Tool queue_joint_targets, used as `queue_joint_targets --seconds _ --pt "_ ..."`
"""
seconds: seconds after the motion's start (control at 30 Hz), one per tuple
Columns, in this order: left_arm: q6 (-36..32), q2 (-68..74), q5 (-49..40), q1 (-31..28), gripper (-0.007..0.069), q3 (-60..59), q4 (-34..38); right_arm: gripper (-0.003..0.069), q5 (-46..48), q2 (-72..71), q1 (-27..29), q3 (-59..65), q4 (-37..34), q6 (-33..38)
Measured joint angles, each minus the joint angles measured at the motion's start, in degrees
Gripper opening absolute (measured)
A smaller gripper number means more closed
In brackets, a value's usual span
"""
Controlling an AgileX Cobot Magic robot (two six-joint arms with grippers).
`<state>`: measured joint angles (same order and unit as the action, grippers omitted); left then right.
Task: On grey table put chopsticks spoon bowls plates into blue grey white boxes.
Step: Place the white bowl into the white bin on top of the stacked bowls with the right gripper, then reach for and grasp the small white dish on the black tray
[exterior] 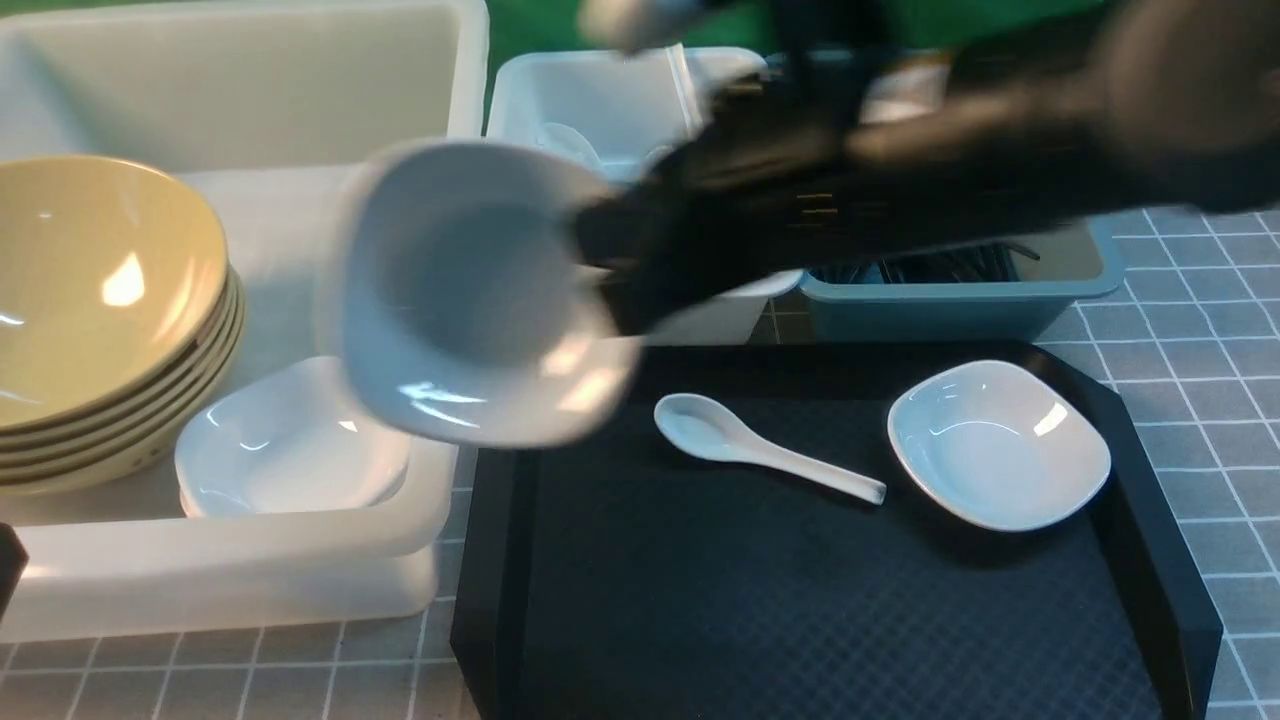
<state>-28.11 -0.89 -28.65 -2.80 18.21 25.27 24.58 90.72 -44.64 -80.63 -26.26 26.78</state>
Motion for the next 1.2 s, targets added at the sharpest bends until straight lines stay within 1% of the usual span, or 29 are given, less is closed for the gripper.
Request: queue_joint_targets --seconds 0.1,0.2,0.3,0.37,0.4,0.43,0.47,0.5,0.53,0.57,0.63,0.67,0.7,0.73,0.8,0.83,0.9,0.93,0.97,1.0,1.03,1.07,1.1,1.13,1.17,1.2 --pt "0.00 0.00 0.06 0.00 -0.0008 -0.12 0.00 0.0066 -3.00 8.96 -3.34 -6.87 -0.34 2.71" --pt "0.00 0.00 -0.07 0.00 -0.0008 -0.19 0.00 0.0071 -3.41 17.38 -4.61 -13.25 -0.39 6.08" --pt "0.00 0.00 -0.38 0.00 -0.0008 -0.19 0.00 0.0088 -3.06 21.86 -4.80 -16.58 -0.34 7.96" --pt "0.00 0.00 -0.50 0.00 -0.0008 -0.19 0.00 0.0146 -2.04 25.39 -4.85 -19.33 -0.34 8.66" --pt "0.00 0.00 -0.57 0.00 -0.0008 -0.19 -0.05 0.0199 -1.76 26.35 -4.91 -20.12 -0.34 8.66" --pt "0.00 0.00 -0.57 0.00 -0.0008 -0.19 -0.05 0.0225 -1.76 26.49 -4.91 -20.24 -0.34 8.66" --pt "0.00 0.00 -0.57 0.00 -0.0008 -0.19 -0.05 0.0276 -1.49 26.57 -4.91 -20.50 -0.34 8.66" --pt "0.00 0.00 -0.57 0.00 -0.0008 -0.19 -0.05 0.0283 -1.42 26.57 -4.91 -20.51 -0.34 8.66" --pt "0.00 0.00 -0.60 0.00 -0.0008 -0.19 -0.05 0.0337 -0.57 26.33 -4.86 -20.92 -0.02 8.66" --pt "0.00 0.00 -0.74 0.00 -0.0008 -0.19 -0.11 0.0377 1.52 25.60 -4.57 -21.17 0.88 8.66" --pt "0.00 0.00 -1.04 0.00 -0.0008 -0.19 -0.23 0.0411 6.00 23.76 -4.09 -21.43 2.53 8.06" --pt "0.00 0.00 -1.28 0.00 -0.0008 -0.19 -0.23 0.0421 9.50 22.08 -3.53 -21.65 4.50 6.55" --pt "0.00 0.00 -1.27 0.00 -0.0008 -0.19 -0.23 0.0424 10.93 21.34 -3.19 -21.73 6.18 5.70" --pt "0.00 0.00 -1.46 0.00 -0.0008 -0.19 -0.23 0.0424 17.26 16.90 -1.50 -21.93 13.07 0.32" --pt "0.00 0.00 -1.46 0.00 -0.0008 -0.19 -0.28 0.0418 23.60 13.40 0.79 -22.04 20.54 -5.96" --pt "0.00 0.00 -1.46 0.00 -0.0008 -0.19 -0.28 0.0413 25.93 11.50 2.79 -21.71 25.00 -8.68" --pt "0.00 0.00 -1.40 0.00 -0.0008 -0.19 -0.28 0.0404 29.86 8.84 7.78 -19.20 30.55 -13.68" --pt "0.00 0.00 -1.20 0.00 -0.0008 -0.19 -0.28 0.0402 31.02 7.68 11.86 -16.88 32.32 -15.89" --pt "0.00 0.00 -1.13 0.00 -0.0008 -0.19 -0.28 0.0401 31.33 7.54 12.57 -15.80 32.49 -16.63" --pt "0.00 0.00 -0.76 0.00 -0.0008 -0.19 -0.42 0.0401 31.96 6.97 18.86 -9.75 33.20 -19.15" --pt "0.00 0.00 -0.68 0.00 -0.0008 -0.19 -0.58 0.0401 31.83 6.97 21.49 -6.71 33.15 -19.76" --pt "0.00 0.00 -0.69 0.00 -0.0008 -0.19 -0.63 0.0401 31.77 6.97 22.10 -5.91 33.15 -20.05" --pt "0.00 0.00 -0.63 0.00 -0.0008 -0.20 -0.85 0.0401 31.31 7.11 24.98 -2.70 33.11 -20.74" --pt "0.00 0.00 -0.48 0.00 -0.0008 -0.20 -1.14 0.0401 28.79 7.40 28.59 4.39 32.81 -21.68" --pt "0.00 0.00 -0.43 0.00 -0.0008 -0.20 -1.27 0.0401 27.51 7.46 29.97 7.25 32.55 -21.93" --pt "0.00 0.00 -0.43 0.00 -0.0008 -0.20 -1.32 0.0402 23.75 7.52 31.86 11.52 32.28 -22.45"
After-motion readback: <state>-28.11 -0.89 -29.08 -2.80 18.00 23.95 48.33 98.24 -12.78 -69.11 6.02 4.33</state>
